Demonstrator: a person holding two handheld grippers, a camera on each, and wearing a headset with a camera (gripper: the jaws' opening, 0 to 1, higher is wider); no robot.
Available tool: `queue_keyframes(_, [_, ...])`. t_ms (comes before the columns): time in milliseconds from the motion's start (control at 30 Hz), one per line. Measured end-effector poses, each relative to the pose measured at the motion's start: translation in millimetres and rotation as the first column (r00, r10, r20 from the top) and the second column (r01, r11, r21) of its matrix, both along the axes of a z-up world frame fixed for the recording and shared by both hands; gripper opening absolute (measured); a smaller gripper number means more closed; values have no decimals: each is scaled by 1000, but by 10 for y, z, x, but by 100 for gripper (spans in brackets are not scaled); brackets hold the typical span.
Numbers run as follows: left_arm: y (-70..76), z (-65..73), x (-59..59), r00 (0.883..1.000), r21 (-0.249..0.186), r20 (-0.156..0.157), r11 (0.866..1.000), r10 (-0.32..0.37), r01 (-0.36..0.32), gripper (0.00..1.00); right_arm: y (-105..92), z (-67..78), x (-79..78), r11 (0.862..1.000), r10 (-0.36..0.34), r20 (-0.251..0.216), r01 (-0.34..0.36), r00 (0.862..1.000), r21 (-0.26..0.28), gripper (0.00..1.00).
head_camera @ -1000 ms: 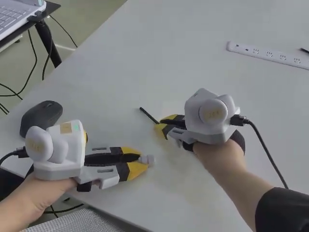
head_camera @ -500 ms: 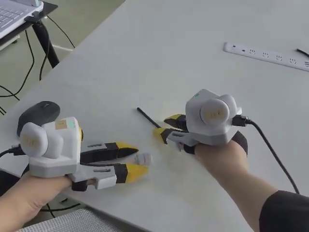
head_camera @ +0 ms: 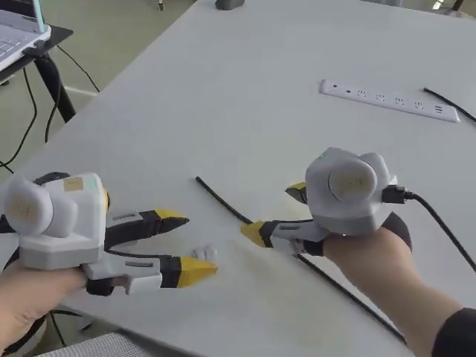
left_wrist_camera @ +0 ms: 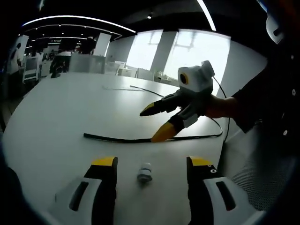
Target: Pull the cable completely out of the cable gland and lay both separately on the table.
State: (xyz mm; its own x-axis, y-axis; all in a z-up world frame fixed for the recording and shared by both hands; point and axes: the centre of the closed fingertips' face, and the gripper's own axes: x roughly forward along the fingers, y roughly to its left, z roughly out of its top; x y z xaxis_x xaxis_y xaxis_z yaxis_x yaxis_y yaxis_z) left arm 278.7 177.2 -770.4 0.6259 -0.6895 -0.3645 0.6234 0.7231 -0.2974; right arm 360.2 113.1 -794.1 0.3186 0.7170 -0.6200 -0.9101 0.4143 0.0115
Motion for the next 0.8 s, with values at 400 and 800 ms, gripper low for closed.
queue_keyframes(400, [-320, 161, -86, 999, 13, -16, 999, -44, 45, 89, -1137, 371, -85, 977, -213, -8, 213, 977, -21, 80])
queue_keyframes(800, [-621, 444, -248, 998, 11, 9, 998, -58, 58, 99, -2114, 702, -386, 876, -467, -85, 473, 880, 92, 99])
